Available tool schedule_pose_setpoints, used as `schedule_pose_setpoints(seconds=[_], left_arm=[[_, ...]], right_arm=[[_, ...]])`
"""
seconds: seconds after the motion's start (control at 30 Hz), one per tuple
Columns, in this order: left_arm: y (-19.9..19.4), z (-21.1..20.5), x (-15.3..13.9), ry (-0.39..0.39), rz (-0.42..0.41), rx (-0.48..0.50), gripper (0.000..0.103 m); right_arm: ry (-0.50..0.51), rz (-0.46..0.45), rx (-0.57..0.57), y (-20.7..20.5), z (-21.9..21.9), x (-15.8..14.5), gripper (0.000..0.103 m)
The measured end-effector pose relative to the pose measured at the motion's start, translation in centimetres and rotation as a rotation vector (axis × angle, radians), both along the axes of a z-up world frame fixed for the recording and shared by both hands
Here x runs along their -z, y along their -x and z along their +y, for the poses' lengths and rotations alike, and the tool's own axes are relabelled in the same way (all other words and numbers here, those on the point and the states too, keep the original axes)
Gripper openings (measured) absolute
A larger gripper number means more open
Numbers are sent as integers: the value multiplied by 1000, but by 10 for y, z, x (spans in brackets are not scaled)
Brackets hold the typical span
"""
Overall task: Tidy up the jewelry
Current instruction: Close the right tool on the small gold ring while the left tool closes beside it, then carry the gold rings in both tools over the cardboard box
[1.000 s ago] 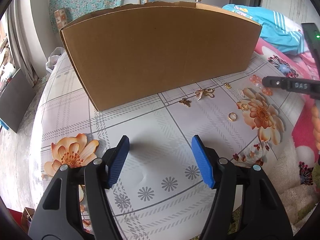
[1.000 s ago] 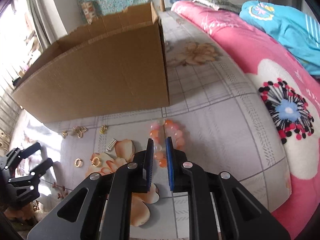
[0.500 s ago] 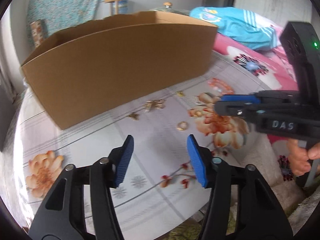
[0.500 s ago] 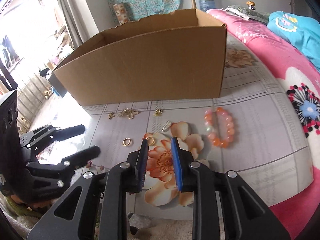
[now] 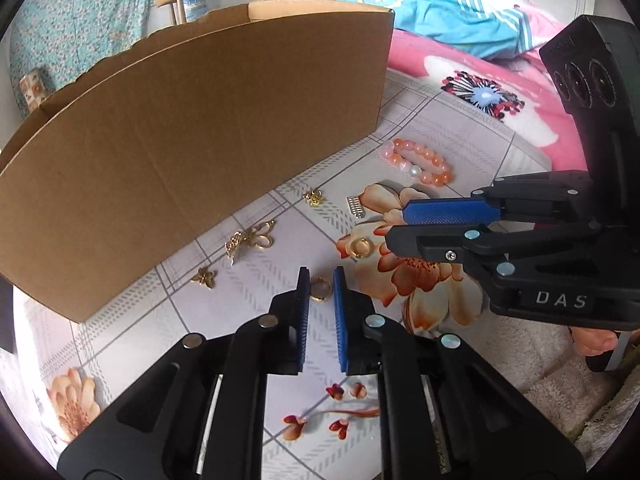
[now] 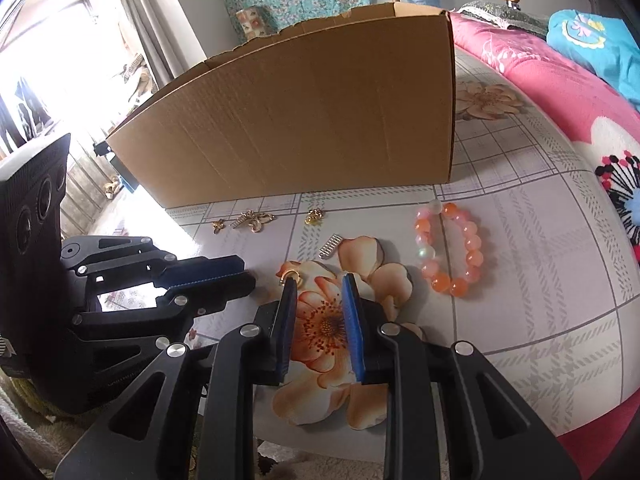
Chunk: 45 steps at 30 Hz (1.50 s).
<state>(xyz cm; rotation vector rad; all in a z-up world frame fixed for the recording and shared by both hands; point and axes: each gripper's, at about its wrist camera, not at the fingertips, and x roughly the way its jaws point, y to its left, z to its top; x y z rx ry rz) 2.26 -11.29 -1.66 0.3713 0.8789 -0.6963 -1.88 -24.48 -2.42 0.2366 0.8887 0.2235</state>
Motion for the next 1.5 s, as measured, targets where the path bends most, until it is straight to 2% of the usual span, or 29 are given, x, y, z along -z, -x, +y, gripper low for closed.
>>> schedule_pose_setpoints(seconds=[0.33, 0.83, 0.9, 1.0, 1.5], left_arm=[[1, -1, 0, -12, -10, 2, 10], [0, 39, 1, 62, 16, -74, 10], [0, 42, 1, 72, 16, -72, 10], [0, 48, 1, 90, 21, -68, 10], [-4, 66, -2, 164, 38, -62, 10]], right_arm=[[3, -20, -21, 0, -2, -1, 23], [254, -15, -134, -17, 42, -5, 22], [251, 2, -148, -20, 43, -6, 16], [257, 20, -164, -24, 45, -6, 13], [229, 49, -138, -39, 37, -15, 12]])
